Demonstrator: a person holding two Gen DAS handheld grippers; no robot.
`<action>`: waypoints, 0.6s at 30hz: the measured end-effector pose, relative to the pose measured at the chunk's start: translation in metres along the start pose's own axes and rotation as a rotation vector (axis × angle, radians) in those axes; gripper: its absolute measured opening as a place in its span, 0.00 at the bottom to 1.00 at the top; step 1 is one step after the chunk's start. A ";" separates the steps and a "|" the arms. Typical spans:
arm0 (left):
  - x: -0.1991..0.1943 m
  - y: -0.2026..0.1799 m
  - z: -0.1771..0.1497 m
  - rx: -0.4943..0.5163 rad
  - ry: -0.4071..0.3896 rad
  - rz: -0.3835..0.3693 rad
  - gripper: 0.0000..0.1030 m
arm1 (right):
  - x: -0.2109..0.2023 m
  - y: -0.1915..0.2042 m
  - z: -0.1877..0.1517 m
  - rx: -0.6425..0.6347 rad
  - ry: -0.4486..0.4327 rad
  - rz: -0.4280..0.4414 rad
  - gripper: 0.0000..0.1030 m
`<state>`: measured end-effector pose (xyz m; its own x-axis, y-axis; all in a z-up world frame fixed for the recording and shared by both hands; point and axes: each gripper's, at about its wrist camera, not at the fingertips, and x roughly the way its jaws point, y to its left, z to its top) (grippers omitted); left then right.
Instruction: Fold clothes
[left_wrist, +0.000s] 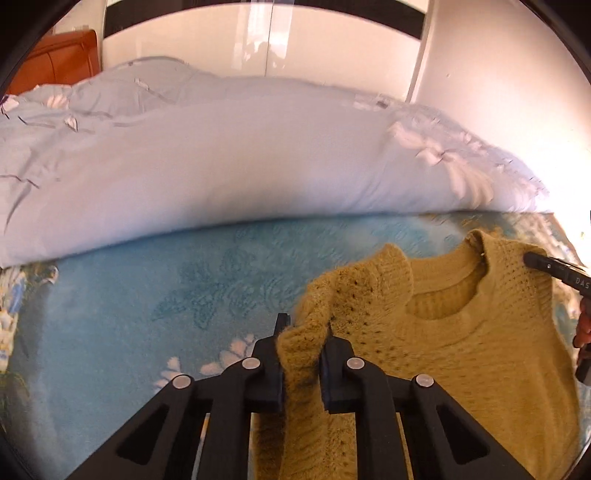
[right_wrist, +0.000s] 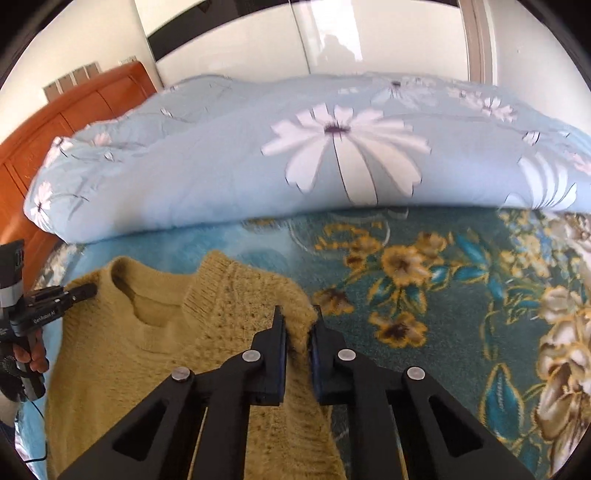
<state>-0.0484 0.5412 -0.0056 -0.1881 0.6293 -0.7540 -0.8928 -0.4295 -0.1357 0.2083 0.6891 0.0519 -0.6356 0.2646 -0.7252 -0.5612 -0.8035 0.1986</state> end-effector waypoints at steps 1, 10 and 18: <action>-0.016 -0.004 0.002 0.011 -0.025 -0.016 0.14 | -0.014 0.003 0.001 -0.011 -0.021 0.008 0.11; -0.173 -0.045 -0.020 0.130 -0.219 -0.112 0.15 | -0.155 0.041 -0.038 -0.132 -0.215 0.120 0.11; -0.262 -0.087 -0.112 0.255 -0.282 -0.133 0.17 | -0.246 0.049 -0.139 -0.177 -0.240 0.151 0.11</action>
<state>0.1248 0.3411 0.1322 -0.1376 0.8367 -0.5301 -0.9831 -0.1806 -0.0298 0.4111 0.5104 0.1488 -0.8228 0.2369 -0.5166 -0.3641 -0.9177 0.1591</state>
